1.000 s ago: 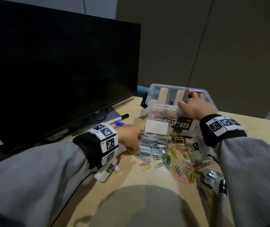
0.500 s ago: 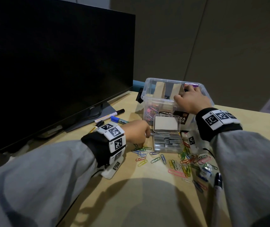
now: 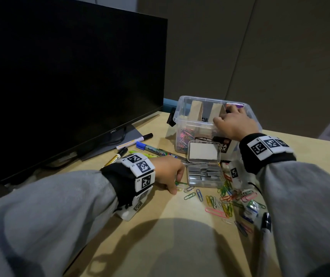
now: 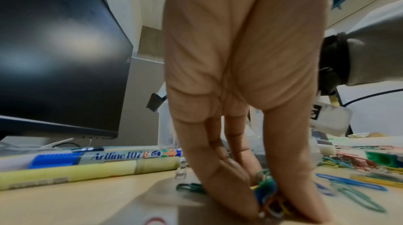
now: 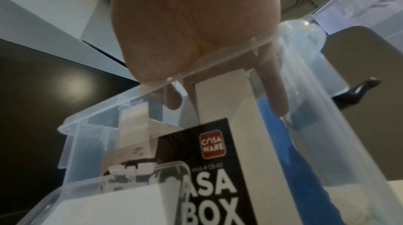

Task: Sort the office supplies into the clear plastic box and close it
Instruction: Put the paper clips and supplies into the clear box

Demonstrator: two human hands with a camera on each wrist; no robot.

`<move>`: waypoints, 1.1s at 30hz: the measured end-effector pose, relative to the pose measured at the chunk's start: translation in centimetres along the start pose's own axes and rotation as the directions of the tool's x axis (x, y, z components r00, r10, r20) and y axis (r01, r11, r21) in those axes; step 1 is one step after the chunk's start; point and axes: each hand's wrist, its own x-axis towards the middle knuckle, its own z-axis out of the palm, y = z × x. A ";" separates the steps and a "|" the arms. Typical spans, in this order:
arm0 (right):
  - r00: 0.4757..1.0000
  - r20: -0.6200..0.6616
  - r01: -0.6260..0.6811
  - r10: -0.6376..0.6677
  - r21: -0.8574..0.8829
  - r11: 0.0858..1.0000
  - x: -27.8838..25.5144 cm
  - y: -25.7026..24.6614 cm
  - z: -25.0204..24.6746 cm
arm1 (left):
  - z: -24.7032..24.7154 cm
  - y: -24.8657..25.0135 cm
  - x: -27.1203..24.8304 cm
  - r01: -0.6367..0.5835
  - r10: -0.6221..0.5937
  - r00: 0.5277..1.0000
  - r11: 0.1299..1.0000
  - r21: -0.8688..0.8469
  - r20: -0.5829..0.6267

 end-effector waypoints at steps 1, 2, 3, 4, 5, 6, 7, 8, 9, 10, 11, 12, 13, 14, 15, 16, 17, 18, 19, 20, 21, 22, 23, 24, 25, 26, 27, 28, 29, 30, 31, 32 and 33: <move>1.000 0.001 0.000 0.000 0.003 1.000 0.0 0.0 0.0 | -0.1 -0.1 0.2 -0.001 0.001 1.000 1.000 -0.013 0.001; 1.000 -0.001 -0.001 0.001 0.006 1.000 0.1 0.0 0.0 | -0.1 -0.2 0.4 -0.003 0.003 1.000 1.000 -0.019 0.002; 1.000 -0.002 0.000 0.000 0.008 1.000 0.1 0.0 0.0 | -0.2 -0.4 0.5 -0.007 0.007 1.000 1.000 -0.017 0.004; 1.000 -0.002 0.002 -0.002 0.007 1.000 0.1 0.0 0.0 | -0.3 -0.4 0.6 -0.010 0.010 1.000 1.000 -0.015 0.007; 1.000 0.000 0.005 -0.005 0.006 1.000 0.1 0.1 0.0 | -0.5 -0.5 0.7 -0.009 0.010 1.000 1.000 -0.018 0.016; 1.000 0.004 0.006 -0.006 0.003 1.000 0.1 0.1 0.1 | -0.5 -0.6 0.8 -0.005 0.006 1.000 1.000 -0.027 0.030; 1.000 0.007 0.006 -0.006 0.001 1.000 0.1 0.1 0.1 | -0.6 -0.6 0.9 -0.002 0.004 0.999 0.999 -0.037 0.047; 1.000 0.010 0.006 -0.006 -0.001 1.000 0.1 0.1 0.1 | -0.7 -0.6 1.0 -0.001 0.004 0.998 0.999 -0.042 0.061; 1.000 0.013 0.005 -0.005 -0.002 1.000 0.1 0.1 0.1 | -0.7 -0.7 1.2 -0.002 0.005 0.997 0.999 -0.040 0.073; 1.000 0.015 0.005 -0.005 -0.003 1.000 0.1 0.1 0.1 | -0.7 -0.8 1.3 -0.005 0.007 0.997 0.999 -0.036 0.080; 1.000 0.017 0.006 -0.006 -0.002 1.000 0.1 0.1 0.1 | -0.8 -0.8 1.4 -0.006 0.009 0.996 0.999 -0.035 0.084; 1.000 0.018 0.006 -0.006 0.001 1.000 0.1 0.1 0.1 | -0.9 -0.9 1.4 -0.009 0.012 0.996 0.999 -0.043 0.083; 1.000 0.018 0.006 -0.006 0.005 1.000 0.1 0.1 0.0 | -1.1 -0.8 1.4 -0.013 0.018 0.997 0.998 -0.059 0.075; 1.000 0.014 0.005 -0.005 0.007 1.000 0.0 0.1 0.0 | -1.4 -0.8 1.3 -0.025 0.028 0.998 0.998 -0.065 0.055; 1.000 0.010 0.002 -0.002 0.008 1.000 0.0 0.0 0.0 | -1.8 -0.8 1.2 -0.044 0.046 0.999 0.997 -0.058 0.021; 1.000 0.007 0.000 0.000 0.009 1.000 -0.1 0.0 -0.1 | -2.3 -0.8 1.1 -0.065 0.065 0.998 0.997 -0.044 -0.017; 1.000 0.006 -0.001 0.001 0.010 1.000 -0.2 -0.1 -0.1 | -3.0 -0.7 0.9 -0.086 0.084 0.995 0.996 -0.038 -0.052; 1.000 0.006 -0.002 0.002 0.011 1.000 -0.2 -0.1 -0.2 | -3.8 -0.7 0.6 -0.105 0.101 0.992 0.993 -0.048 -0.080; 1.000 0.005 -0.001 0.001 0.011 1.000 -0.3 -0.2 -0.2 | -4.6 -0.6 0.4 -0.122 0.114 0.988 0.990 -0.072 -0.103; 1.000 0.004 0.000 -0.001 0.012 1.000 -0.3 -0.2 -0.2 | -5.5 -0.6 0.1 -0.138 0.124 0.984 0.984 -0.110 -0.125; 1.000 0.004 0.001 -0.001 0.015 1.000 -0.3 -0.2 -0.3 | -6.3 -0.5 -0.1 -0.153 0.129 0.980 0.975 -0.161 -0.151; 1.000 0.005 0.001 -0.001 0.017 1.000 -0.4 -0.2 -0.3 | -7.1 -0.4 -0.3 -0.170 0.132 0.975 0.961 -0.217 -0.181; 1.000 0.007 0.003 -0.003 0.018 1.000 -0.4 -0.2 -0.4 | -7.9 -0.3 -0.5 -0.188 0.133 0.967 0.946 -0.263 -0.215; 1.000 0.010 0.005 -0.005 0.019 1.000 -0.3 -0.2 -0.4 | -8.5 -0.3 -0.5 -0.201 0.126 0.958 0.935 -0.294 -0.256; 1.000 0.013 0.008 -0.009 0.022 1.000 -0.3 -0.1 -0.4 | -9.2 -0.1 -0.5 -0.212 0.113 0.947 0.925 -0.316 -0.302; 1.000 0.014 0.012 -0.012 0.027 1.000 -0.3 -0.1 -0.3 | -9.7 0.0 -0.4 -0.220 0.095 0.931 0.916 -0.335 -0.352; 1.000 0.013 0.015 -0.015 0.031 0.999 -0.2 -0.1 -0.3 | -10.2 0.1 -0.2 -0.228 0.072 0.912 0.907 -0.354 -0.403; 1.000 0.011 0.018 -0.018 0.034 0.999 -0.2 0.0 -0.2 | -10.6 0.2 0.1 -0.235 0.044 0.889 0.899 -0.371 -0.456; 1.000 0.008 0.019 -0.019 0.035 0.999 -0.2 0.0 -0.2 | -10.9 0.3 0.5 -0.239 0.010 0.859 0.892 -0.383 -0.512; 1.000 0.007 0.018 -0.018 0.036 0.999 -0.2 0.0 -0.2 | -11.1 0.5 0.9 -0.238 -0.028 0.822 0.890 -0.388 -0.569; 1.000 0.008 0.016 -0.016 0.037 0.999 -0.2 0.0 -0.2 | -11.2 0.7 1.5 -0.234 -0.067 0.778 0.892 -0.388 -0.624; 1.000 0.007 0.014 -0.014 0.038 0.999 -0.2 0.0 -0.2 | -11.3 0.9 2.0 -0.228 -0.104 0.732 0.893 -0.387 -0.673; 1.000 0.005 0.013 -0.013 0.037 0.999 -0.2 -0.1 -0.2 | -11.3 1.1 2.6 -0.219 -0.138 0.690 0.896 -0.386 -0.711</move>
